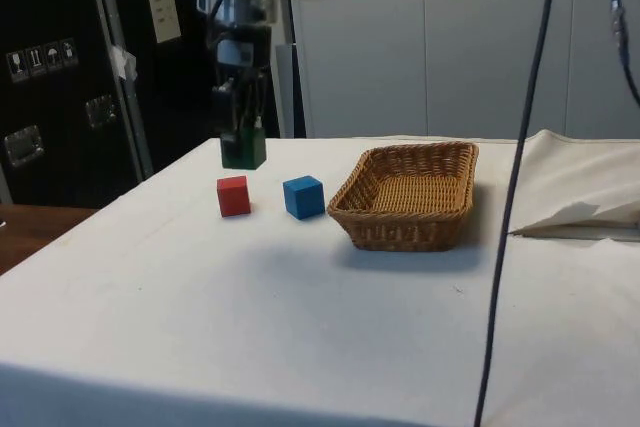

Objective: Pick up exactly two blocks and place them into the basket.

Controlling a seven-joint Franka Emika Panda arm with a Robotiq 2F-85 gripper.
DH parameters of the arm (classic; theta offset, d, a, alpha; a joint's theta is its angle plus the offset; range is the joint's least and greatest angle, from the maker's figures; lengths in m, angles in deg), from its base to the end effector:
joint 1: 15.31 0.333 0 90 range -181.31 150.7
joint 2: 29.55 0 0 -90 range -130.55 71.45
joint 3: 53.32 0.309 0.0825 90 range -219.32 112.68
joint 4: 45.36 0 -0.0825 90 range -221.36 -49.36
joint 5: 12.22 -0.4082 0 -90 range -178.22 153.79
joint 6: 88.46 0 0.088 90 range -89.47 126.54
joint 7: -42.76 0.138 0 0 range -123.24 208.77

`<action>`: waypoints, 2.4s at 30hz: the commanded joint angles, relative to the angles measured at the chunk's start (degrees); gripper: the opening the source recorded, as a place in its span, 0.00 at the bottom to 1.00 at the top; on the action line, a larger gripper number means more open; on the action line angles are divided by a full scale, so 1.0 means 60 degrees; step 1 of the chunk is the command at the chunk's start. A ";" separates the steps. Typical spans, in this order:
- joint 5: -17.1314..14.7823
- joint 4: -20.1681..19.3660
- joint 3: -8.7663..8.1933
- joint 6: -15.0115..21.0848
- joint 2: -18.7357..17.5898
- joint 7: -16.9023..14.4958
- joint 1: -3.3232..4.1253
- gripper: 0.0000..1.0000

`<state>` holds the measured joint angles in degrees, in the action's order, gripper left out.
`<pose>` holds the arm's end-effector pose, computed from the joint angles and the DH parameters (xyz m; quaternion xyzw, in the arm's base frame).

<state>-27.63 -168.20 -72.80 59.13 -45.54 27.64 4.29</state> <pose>0.6048 0.0001 0.2409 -0.9948 -0.0355 -0.0918 0.0244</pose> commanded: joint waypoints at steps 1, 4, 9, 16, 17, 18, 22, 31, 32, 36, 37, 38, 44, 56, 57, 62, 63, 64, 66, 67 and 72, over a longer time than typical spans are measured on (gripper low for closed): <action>0.0181 -0.0267 -0.0095 0.0067 0.0296 0.0038 0.0038 0.02; 0.0258 -0.0477 -0.0134 0.0048 0.0554 0.0029 0.0029 0.02; 0.0487 -0.0984 -0.0210 0.0010 0.1184 0.0038 0.0010 0.02; 0.0879 -0.1795 -0.0344 -0.0019 0.2091 0.0067 -0.0019 0.02; 0.0926 -0.1881 -0.0353 -0.0010 0.2187 0.0076 -0.0019 0.02; 0.0974 -0.1977 -0.0372 -0.0010 0.2292 0.0076 -0.0029 0.02; 0.1146 -0.2378 -0.0430 -0.0010 0.2664 0.0076 -0.0048 0.02; 0.1518 -0.3151 -0.0544 -0.0029 0.3323 0.0105 -0.0095 0.02; 0.1614 -0.3314 -0.0563 -0.0048 0.3466 0.0124 -0.0105 0.02; 0.1805 -0.3667 -0.0621 -0.0076 0.3782 0.0153 -0.0134 0.02; 0.1833 -0.3762 -0.0630 -0.0076 0.3839 0.0153 -0.0143 0.02; 0.1919 -0.3934 -0.0659 -0.0076 0.3934 0.0162 -0.0153 0.02; 0.2101 -0.4354 -0.0716 -0.0010 0.4078 0.0181 -0.0172 0.02; 0.2063 -0.5357 -0.0869 0.0783 0.3982 -0.0057 -0.0201 0.02; 0.1919 -0.5338 -0.0879 0.0630 0.4030 -0.0124 -0.0143 0.02; 0.1919 -0.5863 -0.0974 0.1518 0.3810 -0.0172 -0.0162 0.02; 0.1891 -0.5940 -0.0993 0.1652 0.3772 -0.0191 -0.0153 0.02; 0.1824 -0.6102 -0.1012 0.1929 0.3686 -0.0210 -0.0134 0.02; 0.1891 -0.6083 -0.0993 0.1862 0.3638 -0.0153 -0.0153 0.02; 0.1767 -0.6236 -0.1022 0.2168 0.3600 -0.0229 -0.0124 0.02; 0.1652 -0.6503 -0.0984 0.2865 0.3247 -0.0229 -0.0086 0.02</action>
<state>-16.57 -206.93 -78.76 75.69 -26.46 26.78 3.37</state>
